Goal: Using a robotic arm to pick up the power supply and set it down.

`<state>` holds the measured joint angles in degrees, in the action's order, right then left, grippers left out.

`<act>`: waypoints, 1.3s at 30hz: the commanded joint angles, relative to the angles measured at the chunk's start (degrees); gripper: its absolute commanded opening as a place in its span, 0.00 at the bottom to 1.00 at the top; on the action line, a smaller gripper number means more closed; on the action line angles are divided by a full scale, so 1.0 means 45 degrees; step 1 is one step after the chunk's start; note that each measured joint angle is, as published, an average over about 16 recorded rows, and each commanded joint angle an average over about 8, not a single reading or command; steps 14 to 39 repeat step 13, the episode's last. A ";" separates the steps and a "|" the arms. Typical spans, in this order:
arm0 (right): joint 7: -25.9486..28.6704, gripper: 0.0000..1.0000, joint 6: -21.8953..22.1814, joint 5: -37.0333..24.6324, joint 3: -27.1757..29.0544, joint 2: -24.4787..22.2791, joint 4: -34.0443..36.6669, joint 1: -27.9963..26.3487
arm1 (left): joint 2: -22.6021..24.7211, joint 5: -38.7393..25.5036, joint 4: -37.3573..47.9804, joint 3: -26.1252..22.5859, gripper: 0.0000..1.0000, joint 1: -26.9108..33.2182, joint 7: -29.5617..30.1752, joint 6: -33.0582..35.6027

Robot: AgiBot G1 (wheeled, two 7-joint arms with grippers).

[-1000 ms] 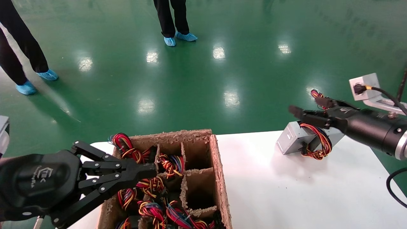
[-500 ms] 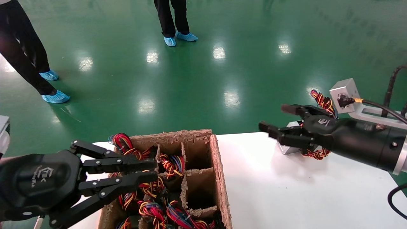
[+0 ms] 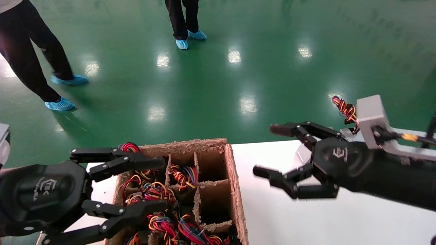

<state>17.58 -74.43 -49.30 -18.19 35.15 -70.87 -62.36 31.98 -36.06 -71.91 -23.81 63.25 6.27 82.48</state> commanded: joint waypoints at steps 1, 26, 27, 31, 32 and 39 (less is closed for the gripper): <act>-0.0273 1.00 -0.0451 0.0298 0.0087 -0.0005 -0.0108 0.0032 | 0.0000 0.0000 0.0000 0.0000 1.00 0.0000 0.0000 0.0000; -0.1546 1.00 -0.2562 0.1689 0.0490 -0.0027 -0.0616 0.0183 | 0.0000 0.0001 0.0002 0.0001 1.00 -0.0001 0.0000 -0.0002; -0.1546 1.00 -0.2562 0.1689 0.0490 -0.0027 -0.0616 0.0183 | 0.0000 0.0001 0.0002 0.0001 1.00 -0.0001 0.0000 -0.0002; -0.1546 1.00 -0.2562 0.1689 0.0490 -0.0027 -0.0616 0.0183 | 0.0000 0.0001 0.0002 0.0001 1.00 -0.0001 0.0000 -0.0002; -0.1546 1.00 -0.2562 0.1689 0.0490 -0.0027 -0.0616 0.0183 | 0.0000 0.0001 0.0002 0.0001 1.00 -0.0001 0.0000 -0.0002; -0.1546 1.00 -0.2562 0.1689 0.0490 -0.0027 -0.0616 0.0183 | 0.0000 0.0001 0.0002 0.0001 1.00 -0.0001 0.0000 -0.0002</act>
